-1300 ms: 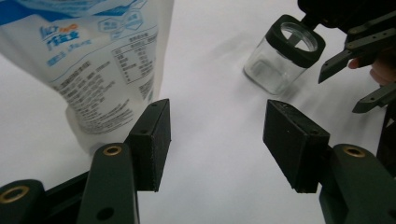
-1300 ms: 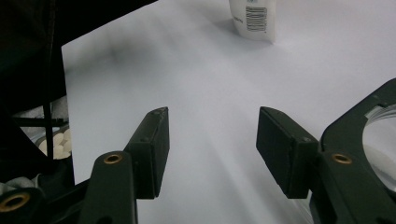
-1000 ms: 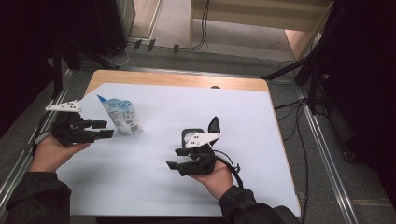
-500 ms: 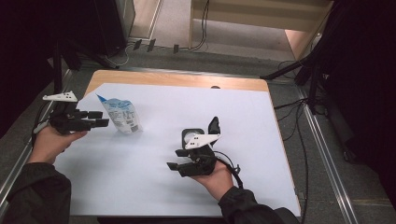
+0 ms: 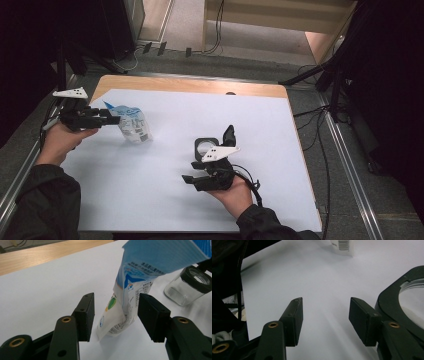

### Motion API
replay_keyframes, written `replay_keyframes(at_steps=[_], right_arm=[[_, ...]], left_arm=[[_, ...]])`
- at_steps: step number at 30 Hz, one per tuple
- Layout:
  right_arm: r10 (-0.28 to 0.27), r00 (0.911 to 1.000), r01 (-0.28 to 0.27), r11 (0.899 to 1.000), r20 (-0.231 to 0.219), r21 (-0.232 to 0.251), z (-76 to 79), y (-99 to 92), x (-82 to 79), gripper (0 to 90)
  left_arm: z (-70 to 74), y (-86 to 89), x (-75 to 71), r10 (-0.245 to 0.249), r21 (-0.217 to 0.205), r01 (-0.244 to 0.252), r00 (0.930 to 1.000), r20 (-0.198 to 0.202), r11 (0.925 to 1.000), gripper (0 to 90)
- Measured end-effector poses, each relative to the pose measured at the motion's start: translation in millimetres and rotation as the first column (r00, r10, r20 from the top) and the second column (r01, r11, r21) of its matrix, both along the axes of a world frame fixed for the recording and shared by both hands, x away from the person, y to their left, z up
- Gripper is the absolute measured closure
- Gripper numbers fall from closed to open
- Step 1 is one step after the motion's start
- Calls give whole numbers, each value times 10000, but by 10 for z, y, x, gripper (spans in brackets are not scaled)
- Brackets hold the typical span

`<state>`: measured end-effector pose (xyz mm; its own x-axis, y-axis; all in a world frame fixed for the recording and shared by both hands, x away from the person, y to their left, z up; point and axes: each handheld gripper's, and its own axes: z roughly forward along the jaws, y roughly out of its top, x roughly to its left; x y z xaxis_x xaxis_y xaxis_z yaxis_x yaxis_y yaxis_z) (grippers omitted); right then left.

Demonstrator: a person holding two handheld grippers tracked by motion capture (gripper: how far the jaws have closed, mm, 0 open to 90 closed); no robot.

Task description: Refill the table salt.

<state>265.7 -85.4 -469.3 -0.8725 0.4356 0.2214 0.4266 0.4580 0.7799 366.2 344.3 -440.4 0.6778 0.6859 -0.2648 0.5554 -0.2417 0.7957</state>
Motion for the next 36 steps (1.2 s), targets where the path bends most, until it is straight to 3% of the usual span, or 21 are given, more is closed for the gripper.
replay_keyframes(at_steps=[12,14,18,28,36], right_arm=[[-327,9995,327,9995,26,-54,-14,-89,-51,469],[-405,9992,406,9992,25,-62,-14,-110,-55,470],[-489,9988,490,9988,50,-40,-17,-137,-56,471],[-397,9992,397,9992,43,-65,-18,-120,-45,490],[-263,9996,263,9997,39,2,-14,-91,-5,499]], left_arm=[[-37,-70,150,-761,34,760,9967,276,9971,538],[-44,-87,165,-1010,-109,1013,9946,232,9948,572],[-47,-156,168,-1389,122,1386,9896,372,9903,640],[16,-220,87,-1323,432,1312,9909,249,9904,789],[43,-271,3,-1189,224,1193,9927,-204,9926,869]])
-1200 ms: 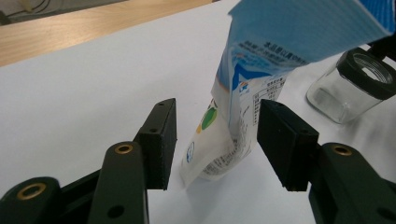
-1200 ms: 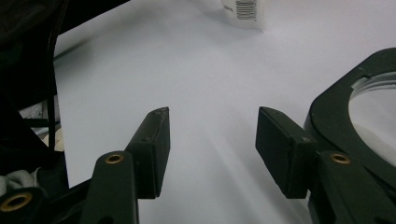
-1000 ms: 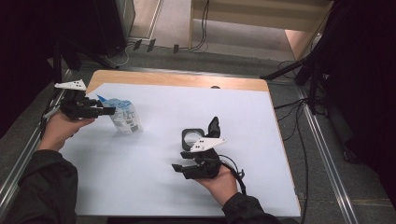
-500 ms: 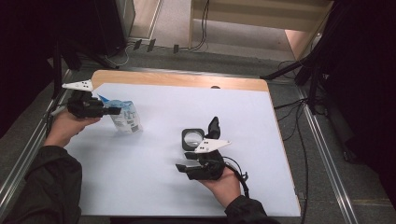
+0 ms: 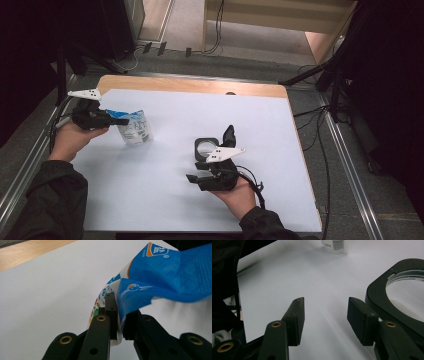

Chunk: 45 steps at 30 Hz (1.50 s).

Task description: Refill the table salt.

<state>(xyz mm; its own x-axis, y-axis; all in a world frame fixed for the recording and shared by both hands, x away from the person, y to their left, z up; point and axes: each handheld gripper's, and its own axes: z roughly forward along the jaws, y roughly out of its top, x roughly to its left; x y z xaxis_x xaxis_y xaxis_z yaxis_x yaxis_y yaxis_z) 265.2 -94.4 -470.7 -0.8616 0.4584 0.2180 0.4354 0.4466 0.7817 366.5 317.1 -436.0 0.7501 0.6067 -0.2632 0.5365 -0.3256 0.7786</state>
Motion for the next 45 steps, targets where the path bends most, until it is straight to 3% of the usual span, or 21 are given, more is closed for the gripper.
replay_keyframes(at_steps=[4,9,16,21,25,29,33,40,45], right_arm=[[58,10000,-58,10000,18,-24,-3,13,19,503],[126,9999,-126,9999,33,-11,-4,31,33,505],[127,9997,-130,9999,216,101,-12,59,48,506],[160,9993,-165,9998,324,149,-5,108,49,502],[122,9991,-130,9997,410,189,11,157,47,500],[-173,9980,168,9998,604,99,35,253,44,483],[-66,9985,54,9997,548,222,48,358,59,451],[35,9975,-38,10000,711,39,-6,519,104,463],[12,9970,-26,9998,776,175,-42,586,129,458]], left_arm=[[16,-10,-49,375,125,-374,9993,-77,9992,868],[61,-85,-109,409,452,-411,9992,44,9981,888],[163,-165,-178,740,100,-737,9968,-312,9972,900],[360,-257,-302,557,-61,-558,9983,-161,9984,900],[514,-361,-397,428,-219,-434,9987,-265,9988,900],[635,-438,-479,364,-349,-370,9992,-161,9987,900],[712,-487,-540,330,-350,-331,9994,-37,9988,900],[795,-563,-610,149,-513,-156,9998,-143,9986,900],[844,-644,-670,-34,-592,24,9999,-170,9982,900]])
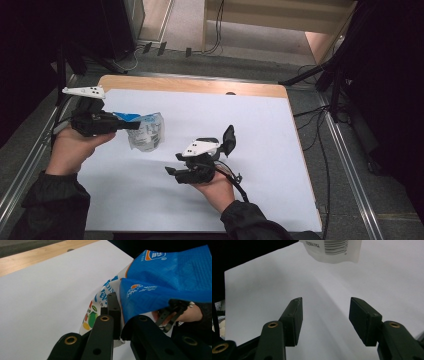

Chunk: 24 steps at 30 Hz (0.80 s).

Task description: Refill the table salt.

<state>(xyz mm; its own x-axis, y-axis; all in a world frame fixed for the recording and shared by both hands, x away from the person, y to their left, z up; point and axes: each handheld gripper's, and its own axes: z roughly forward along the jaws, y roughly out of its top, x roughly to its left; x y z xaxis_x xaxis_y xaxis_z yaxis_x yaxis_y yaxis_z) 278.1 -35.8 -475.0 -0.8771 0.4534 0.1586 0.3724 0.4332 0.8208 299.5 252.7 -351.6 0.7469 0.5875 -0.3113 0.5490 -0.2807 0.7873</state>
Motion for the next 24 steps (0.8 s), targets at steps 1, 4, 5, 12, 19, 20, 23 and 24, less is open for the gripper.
replay_keyframes(at_steps=[1,4,5,12,19,20,23,24], right_arm=[[-59,10000,59,10000,-36,7,-4,16,10,450],[-412,9973,415,9991,-606,34,-9,67,42,439],[-512,9970,514,9987,-572,22,-19,90,46,439],[-701,9975,704,9968,93,-375,-94,249,31,416],[-742,9969,753,9964,264,-403,-153,337,32,421],[-750,9967,763,9963,325,-405,-158,338,35,424],[-870,9957,882,9955,330,-348,-170,337,49,430],[-902,9953,912,9954,349,-283,-172,335,56,434]], left_arm=[[6,-9,-5,-97,2,97,10000,20,10000,900],[16,-39,-33,-318,-141,319,9995,64,9994,900],[17,-48,-40,-314,-153,315,9995,54,9994,900],[47,-120,-114,-542,-200,539,9984,-171,9983,900],[70,-193,-199,-762,-195,754,9962,-419,9970,900],[71,-197,-207,-833,-201,824,9954,-469,9964,900],[68,-211,-231,-903,-207,892,9942,-578,9958,900],[66,-213,-234,-903,-194,893,9942,-578,9958,900]])
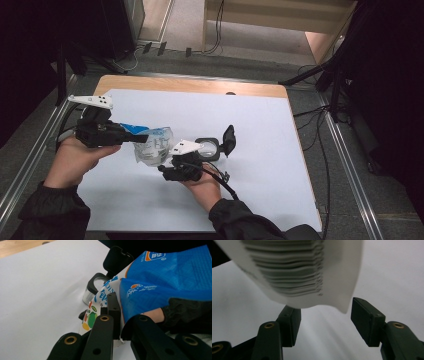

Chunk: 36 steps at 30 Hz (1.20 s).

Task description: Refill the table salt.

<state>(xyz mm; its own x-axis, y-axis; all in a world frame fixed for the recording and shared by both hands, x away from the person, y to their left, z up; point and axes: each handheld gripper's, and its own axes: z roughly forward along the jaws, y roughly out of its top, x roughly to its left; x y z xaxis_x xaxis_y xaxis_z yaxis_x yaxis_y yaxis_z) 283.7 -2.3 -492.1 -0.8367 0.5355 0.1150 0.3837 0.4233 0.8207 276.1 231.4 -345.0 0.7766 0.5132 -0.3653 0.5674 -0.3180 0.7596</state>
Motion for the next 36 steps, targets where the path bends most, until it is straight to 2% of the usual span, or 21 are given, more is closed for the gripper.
replay_keyframes(at_steps=[9,12,14,17,20,25,28,32,36], right_arm=[[-85,9999,84,9999,112,59,-29,10,30,447],[-20,9999,16,9996,160,267,-9,9,19,464],[93,9996,-97,9998,268,169,-7,17,-2,484],[255,9997,-255,9995,32,207,-11,21,-19,493],[349,9993,-345,9991,-134,250,-12,25,-36,502],[612,9981,-612,9978,12,261,2,27,-85,504],[752,9968,-757,9970,260,188,12,32,-126,536],[853,9962,-856,9962,154,184,12,25,-138,570],[910,9958,-912,9951,56,371,31,2,-133,588]], left_arm=[[2,6,-44,64,-174,-68,9997,-219,9998,900],[-31,4,-23,159,-183,-166,9992,-372,9997,900],[-46,-2,-9,173,-196,-182,9989,-436,9996,900],[-49,-18,-2,353,-8,-354,9986,-395,9994,900],[-55,-38,6,372,-148,-378,9984,-431,9992,896],[-57,-58,23,448,-119,-453,9983,-377,9989,887],[-74,-77,37,435,-164,-442,9981,-427,9989,879],[-95,-98,54,455,-133,-460,9984,-343,9989,866],[-142,-129,80,293,-90,-297,9984,-480,9995,818]])
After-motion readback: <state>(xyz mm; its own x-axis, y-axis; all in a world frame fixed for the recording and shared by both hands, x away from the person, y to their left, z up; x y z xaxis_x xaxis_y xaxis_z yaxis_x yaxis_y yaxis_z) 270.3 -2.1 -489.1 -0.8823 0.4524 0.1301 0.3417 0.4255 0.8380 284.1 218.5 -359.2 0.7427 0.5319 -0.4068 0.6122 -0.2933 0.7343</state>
